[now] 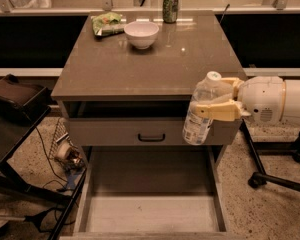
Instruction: Pick blue plastic bottle from middle drawer and place on counter
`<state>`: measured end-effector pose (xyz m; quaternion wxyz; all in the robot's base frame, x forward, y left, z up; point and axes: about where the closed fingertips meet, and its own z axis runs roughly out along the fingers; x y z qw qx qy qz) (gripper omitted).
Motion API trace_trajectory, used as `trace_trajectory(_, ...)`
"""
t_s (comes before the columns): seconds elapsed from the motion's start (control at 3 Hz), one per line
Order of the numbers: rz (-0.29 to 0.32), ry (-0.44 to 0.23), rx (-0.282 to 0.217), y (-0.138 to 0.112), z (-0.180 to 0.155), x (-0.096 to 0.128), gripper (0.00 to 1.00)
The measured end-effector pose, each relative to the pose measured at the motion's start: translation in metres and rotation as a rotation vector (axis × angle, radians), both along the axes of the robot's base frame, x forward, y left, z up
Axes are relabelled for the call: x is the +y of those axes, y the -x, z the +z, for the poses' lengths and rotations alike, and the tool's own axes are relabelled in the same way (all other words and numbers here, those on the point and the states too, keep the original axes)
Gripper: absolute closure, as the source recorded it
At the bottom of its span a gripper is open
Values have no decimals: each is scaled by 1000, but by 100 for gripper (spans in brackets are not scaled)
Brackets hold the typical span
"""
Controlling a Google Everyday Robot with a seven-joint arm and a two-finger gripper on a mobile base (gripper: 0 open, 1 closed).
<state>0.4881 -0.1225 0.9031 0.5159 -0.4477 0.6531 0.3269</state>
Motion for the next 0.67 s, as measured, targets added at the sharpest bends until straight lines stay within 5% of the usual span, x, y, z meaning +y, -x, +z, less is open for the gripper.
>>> trace_trajectory(0.67, -23, -11, -7, -19, 18, 2, 100)
